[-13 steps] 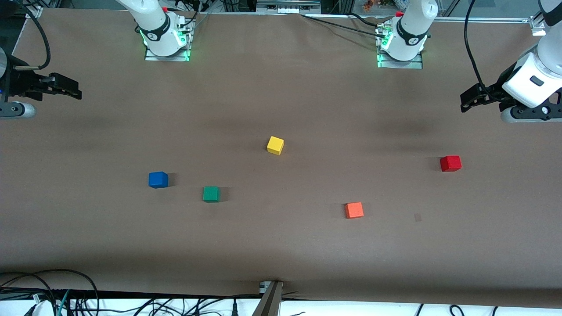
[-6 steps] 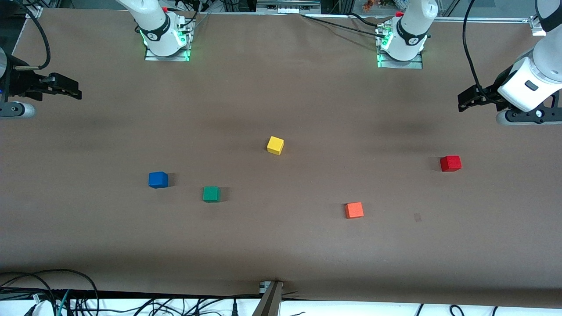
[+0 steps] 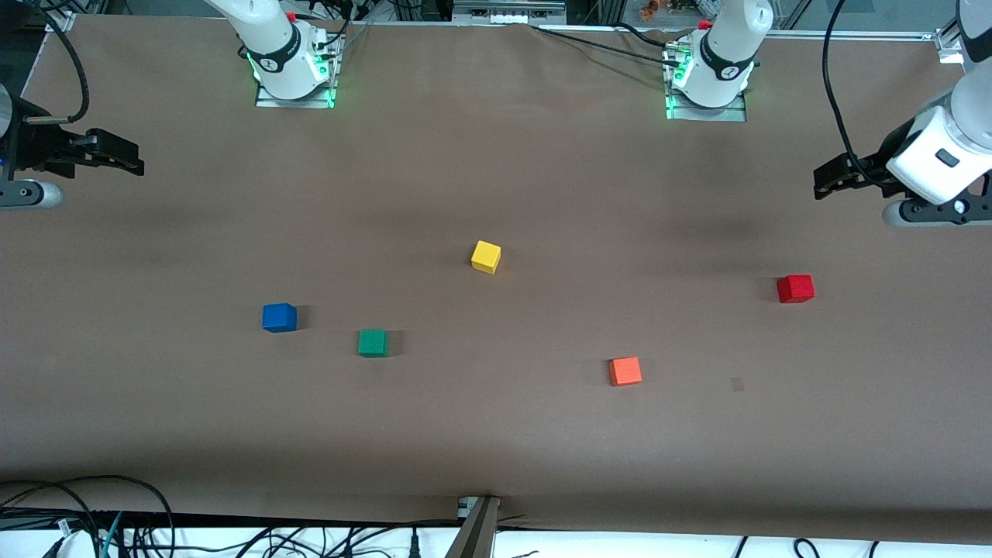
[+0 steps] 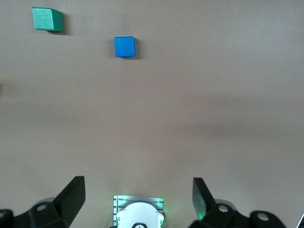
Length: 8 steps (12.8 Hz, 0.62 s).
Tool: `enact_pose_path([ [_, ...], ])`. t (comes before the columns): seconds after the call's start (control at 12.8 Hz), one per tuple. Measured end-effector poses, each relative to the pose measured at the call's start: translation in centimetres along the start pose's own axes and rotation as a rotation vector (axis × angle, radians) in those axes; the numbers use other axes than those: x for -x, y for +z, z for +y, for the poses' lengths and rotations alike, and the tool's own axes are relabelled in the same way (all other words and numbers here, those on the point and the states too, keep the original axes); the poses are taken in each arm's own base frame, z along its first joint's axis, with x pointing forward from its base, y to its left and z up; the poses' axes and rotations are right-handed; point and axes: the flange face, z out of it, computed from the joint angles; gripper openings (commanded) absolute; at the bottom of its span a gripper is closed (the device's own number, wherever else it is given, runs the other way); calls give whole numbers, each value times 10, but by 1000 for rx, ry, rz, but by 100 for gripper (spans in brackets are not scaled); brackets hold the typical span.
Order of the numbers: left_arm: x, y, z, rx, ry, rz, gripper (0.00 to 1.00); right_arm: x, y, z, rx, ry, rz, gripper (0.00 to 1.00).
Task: Pass red block to right arm, stack on blue
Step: 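Move the left gripper down over the red cube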
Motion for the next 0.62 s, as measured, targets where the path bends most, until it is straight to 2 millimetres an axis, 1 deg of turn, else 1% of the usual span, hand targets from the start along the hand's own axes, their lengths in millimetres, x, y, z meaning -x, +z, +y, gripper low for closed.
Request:
enact_pose_path([
  [0.31,-15,12,-22,1,-38,-24,100,0,0,0,0,0,0,100],
  [0.55,-27,30,-53,-17,-1,-43,100,0,0,0,0,0,0,100],
  [0.62,-34,39,-66,-26,-1,-45,100,0,0,0,0,0,0,100],
])
